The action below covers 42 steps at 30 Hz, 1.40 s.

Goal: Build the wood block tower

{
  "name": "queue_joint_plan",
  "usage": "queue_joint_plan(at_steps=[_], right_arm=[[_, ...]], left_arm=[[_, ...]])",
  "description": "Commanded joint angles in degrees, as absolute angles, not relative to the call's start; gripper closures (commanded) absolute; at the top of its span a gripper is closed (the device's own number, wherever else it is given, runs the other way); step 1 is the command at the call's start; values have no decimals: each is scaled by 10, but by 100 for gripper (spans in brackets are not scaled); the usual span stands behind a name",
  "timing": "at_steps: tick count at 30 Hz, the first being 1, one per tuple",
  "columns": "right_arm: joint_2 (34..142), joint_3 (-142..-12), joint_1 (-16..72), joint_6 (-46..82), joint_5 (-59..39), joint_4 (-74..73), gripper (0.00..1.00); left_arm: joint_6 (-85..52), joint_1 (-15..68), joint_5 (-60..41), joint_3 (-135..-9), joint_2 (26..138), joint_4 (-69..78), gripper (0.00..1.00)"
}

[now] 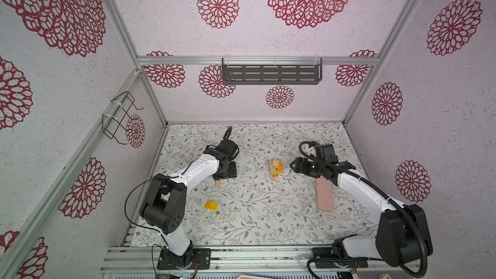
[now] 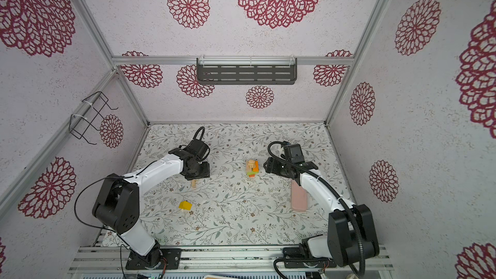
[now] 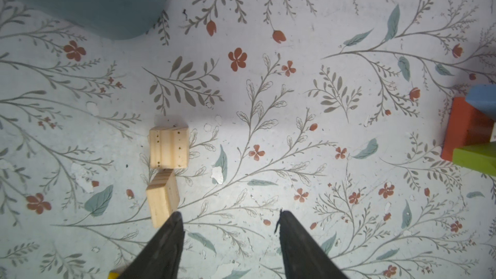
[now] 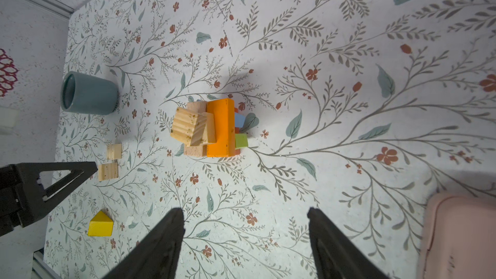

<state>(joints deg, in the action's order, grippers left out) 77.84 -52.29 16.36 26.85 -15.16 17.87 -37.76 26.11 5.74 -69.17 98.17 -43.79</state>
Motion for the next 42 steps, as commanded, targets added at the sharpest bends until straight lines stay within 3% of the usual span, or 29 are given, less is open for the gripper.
queue_joint_plan(at_steps=[1, 15, 42], right_arm=[[784, -540, 169, 273, -157, 182, 25], [805, -546, 170, 259, -171, 186, 27], [839, -559, 170, 245, -181, 185, 26]], left_arm=[[-380, 245, 65, -679, 969, -410, 42], [-373, 225, 86, -687, 1010, -408, 51], [-357, 192, 73, -695, 1074, -386, 48]])
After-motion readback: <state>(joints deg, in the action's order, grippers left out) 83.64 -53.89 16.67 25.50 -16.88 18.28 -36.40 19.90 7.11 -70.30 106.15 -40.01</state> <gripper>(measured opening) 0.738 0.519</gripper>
